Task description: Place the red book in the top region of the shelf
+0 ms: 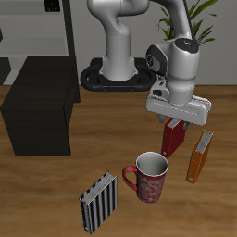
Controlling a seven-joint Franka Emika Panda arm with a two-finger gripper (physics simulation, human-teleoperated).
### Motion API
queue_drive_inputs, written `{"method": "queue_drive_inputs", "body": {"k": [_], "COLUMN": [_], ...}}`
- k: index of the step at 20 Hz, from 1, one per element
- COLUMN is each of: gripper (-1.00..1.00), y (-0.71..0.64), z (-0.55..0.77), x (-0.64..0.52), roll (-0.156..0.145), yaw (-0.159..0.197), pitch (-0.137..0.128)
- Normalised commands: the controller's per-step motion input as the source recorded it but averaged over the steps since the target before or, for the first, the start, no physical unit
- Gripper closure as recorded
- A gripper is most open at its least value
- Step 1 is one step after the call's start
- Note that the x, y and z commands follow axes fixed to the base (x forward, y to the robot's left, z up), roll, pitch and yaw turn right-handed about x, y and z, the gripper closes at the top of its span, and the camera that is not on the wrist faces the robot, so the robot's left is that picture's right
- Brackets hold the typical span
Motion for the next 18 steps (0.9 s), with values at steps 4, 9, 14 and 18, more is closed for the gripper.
{"method": "queue_drive_inputs", "body": {"k": [4,9,14,18], "gripper": [1.00,1.00,1.00,1.00], "y": [-0.13,-0.05,-0.13,-0.19], "z": [0.00,0.19,0.44,0.53], "x": [0.04,0.00,-0.05,-0.04], "roll": [-0.031,0.000,-0.031,-0.044], "yaw": [0.029,0.058,0.072,0.112], "pitch": [0.026,-0.031,-0.048,-0.036]}}
